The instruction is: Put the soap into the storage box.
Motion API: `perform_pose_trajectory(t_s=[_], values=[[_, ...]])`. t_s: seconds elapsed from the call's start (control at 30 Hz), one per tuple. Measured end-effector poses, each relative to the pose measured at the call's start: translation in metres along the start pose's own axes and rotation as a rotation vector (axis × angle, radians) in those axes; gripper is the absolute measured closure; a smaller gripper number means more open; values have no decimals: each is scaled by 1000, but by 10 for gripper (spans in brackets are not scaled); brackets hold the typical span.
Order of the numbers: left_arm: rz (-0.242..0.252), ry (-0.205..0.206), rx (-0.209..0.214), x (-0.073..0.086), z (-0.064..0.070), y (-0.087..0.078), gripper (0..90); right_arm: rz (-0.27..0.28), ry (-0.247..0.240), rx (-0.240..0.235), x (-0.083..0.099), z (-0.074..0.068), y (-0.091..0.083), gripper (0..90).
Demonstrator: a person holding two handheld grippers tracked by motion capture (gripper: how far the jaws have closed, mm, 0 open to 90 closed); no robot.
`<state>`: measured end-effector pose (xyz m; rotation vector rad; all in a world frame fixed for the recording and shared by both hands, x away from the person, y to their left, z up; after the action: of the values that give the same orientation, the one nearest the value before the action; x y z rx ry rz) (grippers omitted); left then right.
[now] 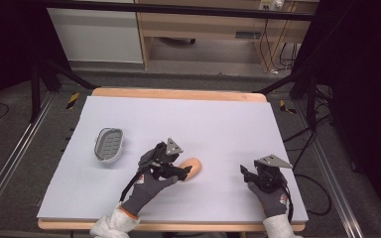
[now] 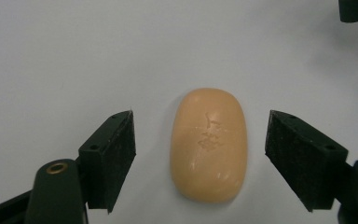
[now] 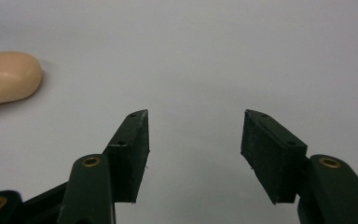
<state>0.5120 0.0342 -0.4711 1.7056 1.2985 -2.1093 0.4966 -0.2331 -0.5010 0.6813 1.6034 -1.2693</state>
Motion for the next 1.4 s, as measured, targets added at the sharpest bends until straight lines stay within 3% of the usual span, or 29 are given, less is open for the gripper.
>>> perform_pose_trajectory(t_s=[0.73, 1.2, 1.4], values=[[-81, 30, 32, 15, 15, 29, 200, -2, -1, -3, 1, 1, 0, 410], [-137, 42, 0, 27, 11, 47, 226, -12, 5, -13, 2, 0, 1, 410], [-153, 31, 10, 31, 9, 50, 257, -9, 10, -13, 2, 1, 0, 411]])
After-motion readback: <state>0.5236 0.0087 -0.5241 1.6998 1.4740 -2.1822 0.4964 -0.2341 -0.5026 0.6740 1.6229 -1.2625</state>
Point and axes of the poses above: each handheld gripper's, and its own axes: y roughly forward along the jaws, x roughly out of its underside, z roughly to its right, the point moved 7 cm from there along y, roughly forward along the jaws, and after that the axes turned 11 degrees about z, right-handed, at the moved point
